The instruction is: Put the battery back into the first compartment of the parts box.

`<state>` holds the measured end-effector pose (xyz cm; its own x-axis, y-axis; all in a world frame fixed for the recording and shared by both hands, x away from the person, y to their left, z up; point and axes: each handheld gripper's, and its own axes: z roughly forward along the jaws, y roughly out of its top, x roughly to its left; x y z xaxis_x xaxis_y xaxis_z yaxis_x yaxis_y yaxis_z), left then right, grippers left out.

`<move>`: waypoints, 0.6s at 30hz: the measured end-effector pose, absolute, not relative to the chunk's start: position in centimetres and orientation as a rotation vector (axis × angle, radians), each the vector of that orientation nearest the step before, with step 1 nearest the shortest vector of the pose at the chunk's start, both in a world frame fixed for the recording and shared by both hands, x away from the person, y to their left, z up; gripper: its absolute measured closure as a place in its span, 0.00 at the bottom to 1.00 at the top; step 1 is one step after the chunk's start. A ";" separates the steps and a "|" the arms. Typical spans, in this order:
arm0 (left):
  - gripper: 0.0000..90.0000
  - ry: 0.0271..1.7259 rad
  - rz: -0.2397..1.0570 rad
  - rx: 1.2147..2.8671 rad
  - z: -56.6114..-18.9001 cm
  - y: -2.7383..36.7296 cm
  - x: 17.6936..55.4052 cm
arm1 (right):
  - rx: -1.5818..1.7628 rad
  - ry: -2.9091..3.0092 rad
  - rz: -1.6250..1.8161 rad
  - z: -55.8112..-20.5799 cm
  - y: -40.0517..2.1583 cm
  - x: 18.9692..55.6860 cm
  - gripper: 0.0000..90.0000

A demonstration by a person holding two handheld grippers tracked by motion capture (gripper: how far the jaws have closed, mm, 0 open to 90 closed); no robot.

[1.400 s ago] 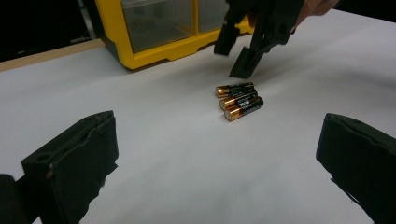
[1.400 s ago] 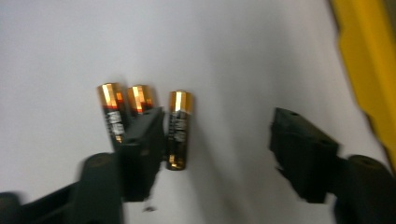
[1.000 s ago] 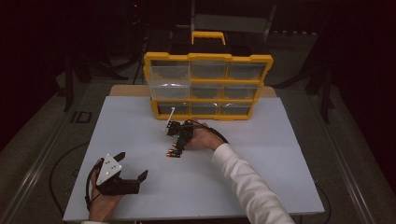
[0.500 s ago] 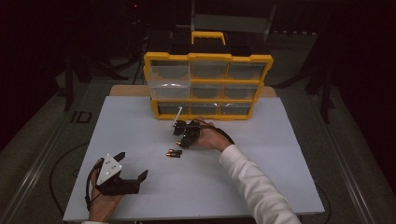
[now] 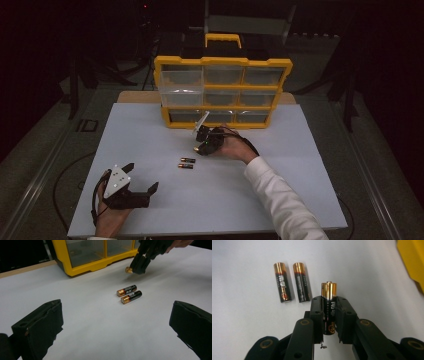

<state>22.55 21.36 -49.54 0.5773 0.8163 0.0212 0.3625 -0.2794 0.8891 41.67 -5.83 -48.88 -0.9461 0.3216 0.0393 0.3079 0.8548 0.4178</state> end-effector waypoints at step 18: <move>0.00 0.956 0.606 1.876 -49.6 21.3 22.6 | 0.532 2.920 0.833 -46.9 -8.9 42.0 0.86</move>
<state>22.62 21.27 -49.59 0.5781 0.8157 0.0195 0.3655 -0.2803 0.8876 41.99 -8.87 -46.92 -0.9387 0.3427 0.0378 0.3110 0.7945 0.5215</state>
